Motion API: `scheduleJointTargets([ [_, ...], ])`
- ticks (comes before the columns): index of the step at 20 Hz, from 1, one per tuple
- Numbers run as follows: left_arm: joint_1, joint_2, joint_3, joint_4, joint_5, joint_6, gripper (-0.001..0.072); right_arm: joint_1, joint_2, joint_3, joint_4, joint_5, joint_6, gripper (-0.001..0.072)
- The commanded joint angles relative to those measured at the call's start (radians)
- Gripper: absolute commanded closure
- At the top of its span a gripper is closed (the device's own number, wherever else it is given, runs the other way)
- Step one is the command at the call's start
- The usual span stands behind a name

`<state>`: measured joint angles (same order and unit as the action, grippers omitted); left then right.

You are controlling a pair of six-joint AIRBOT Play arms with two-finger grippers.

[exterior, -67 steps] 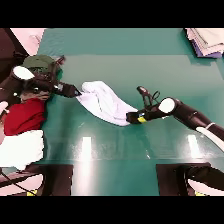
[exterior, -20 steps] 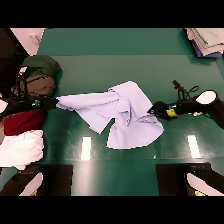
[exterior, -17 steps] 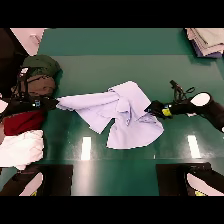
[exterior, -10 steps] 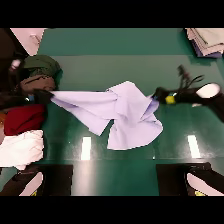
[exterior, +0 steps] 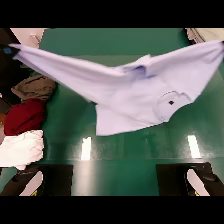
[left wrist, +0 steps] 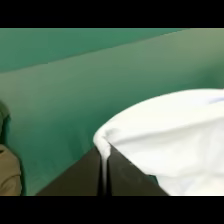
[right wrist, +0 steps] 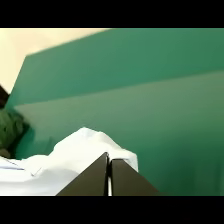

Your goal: Fold the shirts.

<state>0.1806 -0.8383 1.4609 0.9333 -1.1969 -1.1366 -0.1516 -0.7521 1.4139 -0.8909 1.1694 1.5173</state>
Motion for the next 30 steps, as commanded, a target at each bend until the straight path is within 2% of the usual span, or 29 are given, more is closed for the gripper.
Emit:
scheduleJointTargets([
  [1, 0.003, 0.005, 0.159, -0.037, -0.139, -0.003, 0.0684, -0.129, 0.040, 0.162, -0.002, 0.126, 0.001, 0.0702],
  [5, 0.003, 0.005, 0.109, -0.048, -0.222, -0.020, 0.0684, -0.177, -0.094, 0.265, 0.001, 0.282, 0.029, 0.0702],
  [7, 0.003, 0.005, -0.015, -0.048, -0.228, -0.042, 0.0684, -0.111, -0.191, 0.219, 0.000, 0.255, 0.028, 0.0702],
  [9, 0.003, 0.005, -0.172, -0.048, -0.212, -0.041, 0.0684, -0.019, -0.293, 0.141, -0.002, 0.169, 0.004, 0.0702],
  [11, 0.003, 0.005, -0.335, -0.046, -0.136, -0.008, 0.0684, 0.087, -0.425, 0.078, -0.003, 0.007, -0.092, 0.0702],
  [13, 0.003, 0.005, -0.468, -0.041, -0.033, 0.040, 0.0683, 0.153, -0.554, 0.057, -0.003, -0.132, -0.098, 0.0700],
  [15, 0.003, 0.005, -0.555, -0.030, 0.029, 0.046, 0.0683, 0.187, -0.668, 0.057, -0.001, -0.241, -0.106, 0.0699],
  [16, 0.003, 0.005, -0.581, -0.018, 0.047, 0.046, 0.0683, 0.189, -0.705, 0.058, 0.000, -0.266, -0.106, 0.0621],
  [17, 0.003, 0.005, -0.600, 0.003, 0.057, 0.046, 0.0684, 0.186, -0.735, 0.058, 0.001, -0.266, -0.106, 0.0201],
  [18, 0.003, 0.005, -0.609, 0.031, 0.057, 0.047, 0.0683, 0.171, -0.754, 0.068, 0.003, -0.209, -0.105, 0.0038],
  [19, 0.003, 0.005, -0.610, 0.065, 0.053, 0.049, 0.0683, 0.145, -0.762, 0.076, 0.000, -0.117, -0.106, 0.0149],
  [20, 0.003, 0.005, -0.610, 0.094, 0.053, 0.049, 0.0683, 0.121, -0.755, 0.062, 0.001, -0.038, -0.125, 0.0207],
  [23, 0.003, 0.005, -0.610, 0.118, 0.053, 0.048, 0.0683, 0.076, -0.636, -0.159, -0.002, 0.119, -0.157, 0.0214],
  [24, 0.003, 0.005, -0.610, 0.117, 0.053, 0.045, 0.0683, 0.073, -0.575, -0.263, -0.001, 0.127, -0.151, 0.0288],
  [28, 0.003, 0.005, -0.610, 0.111, 0.052, 0.045, 0.0683, 0.078, -0.325, -0.686, 0.005, 0.117, 0.031, 0.0292],
  [30, 0.003, 0.005, -0.610, 0.097, 0.053, 0.045, 0.0683, 0.109, -0.243, -0.824, 0.007, 0.111, 0.072, 0.0292],
])
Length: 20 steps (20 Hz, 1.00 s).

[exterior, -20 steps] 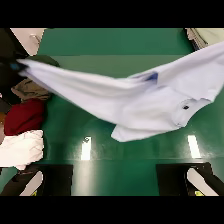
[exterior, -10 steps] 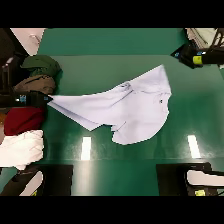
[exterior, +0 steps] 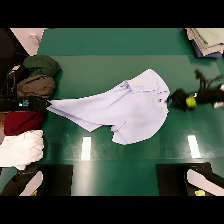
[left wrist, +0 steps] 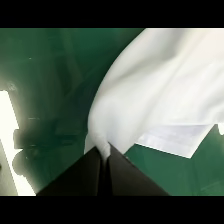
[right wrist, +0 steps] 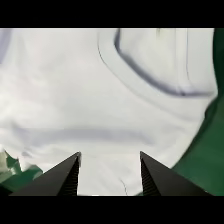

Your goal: Fold the shirts.

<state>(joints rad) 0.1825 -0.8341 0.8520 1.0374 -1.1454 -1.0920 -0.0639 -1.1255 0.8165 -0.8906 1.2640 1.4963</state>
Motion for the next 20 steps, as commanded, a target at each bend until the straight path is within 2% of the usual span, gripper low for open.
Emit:
scheduleJointTargets([
  [1, 0.001, 0.001, -0.001, -0.015, 0.002, 0.000, 0.0683, 0.051, 0.171, -0.281, 0.006, -0.003, 0.111, 0.0292],
  [6, 0.001, 0.001, -0.001, -0.024, 0.001, 0.000, 0.0683, 0.203, 0.265, -0.416, 0.008, -0.159, 0.234, 0.0293],
  [12, 0.001, 0.001, -0.001, -0.023, -0.001, 0.000, 0.0683, 0.322, 0.171, -0.424, 0.008, -0.258, 0.235, 0.0293],
  [14, 0.001, 0.001, -0.001, -0.023, -0.001, 0.000, 0.0683, 0.338, 0.174, -0.424, 0.008, -0.335, 0.236, 0.0328],
  [17, 0.001, 0.001, -0.001, -0.023, 0.000, 0.000, 0.0682, 0.340, 0.201, -0.424, 0.006, -0.419, 0.235, 0.0440],
  [18, 0.001, 0.001, -0.001, -0.023, 0.001, 0.000, 0.0683, 0.340, 0.212, -0.424, 0.005, -0.436, 0.229, 0.0631],
  [19, 0.001, 0.001, 0.000, -0.023, 0.003, 0.000, 0.0683, 0.340, 0.226, -0.423, 0.005, -0.451, 0.223, 0.0699],
  [20, 0.001, 0.001, 0.006, -0.023, 0.014, -0.002, 0.0683, 0.333, 0.249, -0.412, -0.001, -0.462, 0.223, 0.0699],
])
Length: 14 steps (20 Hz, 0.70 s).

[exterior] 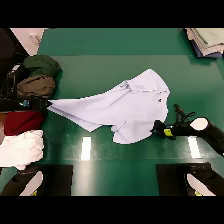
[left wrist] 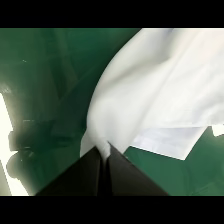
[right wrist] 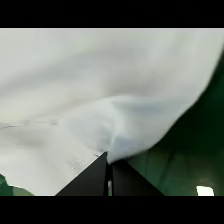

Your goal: Fold the shirts.

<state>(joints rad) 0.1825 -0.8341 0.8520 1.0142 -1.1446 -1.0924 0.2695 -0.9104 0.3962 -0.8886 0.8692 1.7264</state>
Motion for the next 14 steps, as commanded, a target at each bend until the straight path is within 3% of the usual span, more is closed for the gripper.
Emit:
scheduleJointTargets([
  [1, 0.001, 0.001, 0.030, 0.004, 0.030, -0.010, 0.0684, -0.018, 0.061, 0.041, -0.004, -0.061, -0.008, 0.0700],
  [6, 0.001, 0.001, 0.388, 0.003, 0.081, -0.071, 0.0684, -0.253, 0.204, 0.463, -0.004, 0.023, -0.117, 0.0701],
  [10, 0.001, 0.001, 0.759, 0.003, 0.027, -0.071, 0.0684, -0.486, 0.185, 0.933, -0.003, 0.259, -0.234, 0.0701],
  [14, 0.001, 0.001, 1.065, -0.004, -0.097, -0.088, 0.0684, -0.625, 0.098, 1.370, -0.003, 0.467, -0.271, 0.0701],
])
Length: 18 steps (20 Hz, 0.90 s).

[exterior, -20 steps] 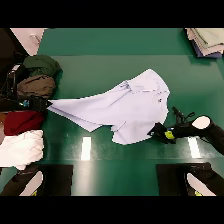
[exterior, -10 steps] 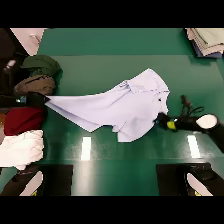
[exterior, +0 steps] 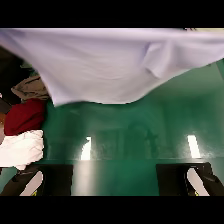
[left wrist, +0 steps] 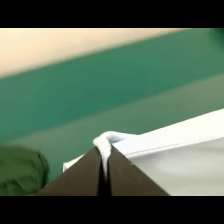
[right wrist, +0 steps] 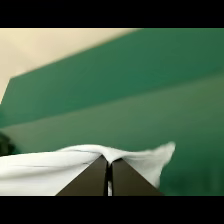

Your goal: Fold the shirts.

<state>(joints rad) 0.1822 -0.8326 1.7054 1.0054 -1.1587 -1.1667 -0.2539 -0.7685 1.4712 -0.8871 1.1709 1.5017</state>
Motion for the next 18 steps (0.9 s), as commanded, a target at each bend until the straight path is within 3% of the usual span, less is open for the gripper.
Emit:
scheduleJointTargets([
  [1, 0.001, 0.000, 0.271, -0.002, -0.106, -0.029, 0.0684, -0.112, -0.063, 0.388, -0.005, 0.189, -0.046, 0.0701],
  [5, 0.001, 0.000, 0.429, -0.112, -0.144, -0.073, 0.0684, -0.101, -0.119, 0.657, -0.005, 0.274, -0.039, 0.0701],
  [9, 0.001, 0.000, 0.455, -0.323, -0.216, -0.092, 0.0684, -0.111, -0.070, 0.629, -0.024, 0.296, -0.027, 0.0701],
  [11, 0.001, -0.002, 0.449, -0.286, -0.276, -0.100, 0.0685, -0.146, -0.021, 0.532, -0.081, 0.301, -0.008, 0.0702],
  [13, 0.001, -0.003, 0.358, -0.142, -0.300, -0.154, 0.0685, -0.193, -0.027, 0.460, -0.080, 0.341, 0.003, 0.0702],
  [18, -0.010, -0.103, -0.116, -0.068, -0.275, -0.161, 0.0684, -0.052, -0.244, 0.351, -0.089, 0.434, 0.032, 0.0702],
])
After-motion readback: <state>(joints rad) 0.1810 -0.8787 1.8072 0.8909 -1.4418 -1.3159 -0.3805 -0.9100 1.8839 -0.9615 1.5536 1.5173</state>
